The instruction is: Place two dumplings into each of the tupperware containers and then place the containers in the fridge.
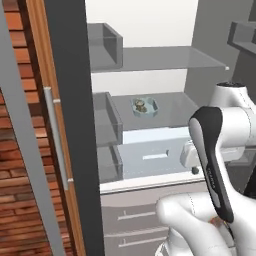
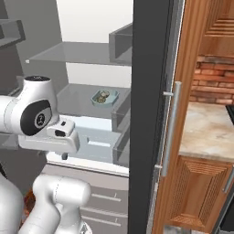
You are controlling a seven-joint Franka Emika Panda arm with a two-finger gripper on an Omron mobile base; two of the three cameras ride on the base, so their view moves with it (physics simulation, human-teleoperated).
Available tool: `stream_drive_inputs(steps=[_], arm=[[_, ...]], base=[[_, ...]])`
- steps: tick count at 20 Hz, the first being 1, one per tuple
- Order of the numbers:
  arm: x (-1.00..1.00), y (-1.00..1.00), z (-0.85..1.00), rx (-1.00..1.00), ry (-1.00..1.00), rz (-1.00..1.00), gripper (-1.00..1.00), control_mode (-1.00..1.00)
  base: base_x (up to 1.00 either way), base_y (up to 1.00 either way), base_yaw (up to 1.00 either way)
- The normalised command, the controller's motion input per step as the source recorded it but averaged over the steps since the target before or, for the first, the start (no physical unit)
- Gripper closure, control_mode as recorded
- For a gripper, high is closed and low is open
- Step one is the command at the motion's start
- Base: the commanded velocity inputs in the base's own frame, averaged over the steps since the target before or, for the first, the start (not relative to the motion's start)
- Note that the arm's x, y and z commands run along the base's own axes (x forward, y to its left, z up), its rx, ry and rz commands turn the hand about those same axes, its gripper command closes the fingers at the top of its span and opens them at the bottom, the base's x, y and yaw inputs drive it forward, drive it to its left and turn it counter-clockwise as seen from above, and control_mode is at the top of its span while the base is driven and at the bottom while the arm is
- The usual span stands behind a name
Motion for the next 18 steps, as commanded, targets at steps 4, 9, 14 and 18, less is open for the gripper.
stream_drive_inputs(steps=[4,9,14,18], arm=[[0.0,0.0,0.0,0.0,0.0,0.0,-1.0,1.0],[0.0,0.0,0.0,0.0,0.0,0.0,-1.0,1.0],[0.0,0.0,0.0,0.0,0.0,0.0,-1.0,1.0],[0.0,0.0,0.0,0.0,0.0,0.0,-1.0,1.0]], base=[[-0.75,-0.09,0.19],[-0.32,-0.21,0.42],[-0.21,-0.53,0.63],[-0.35,-0.68,0.72]])
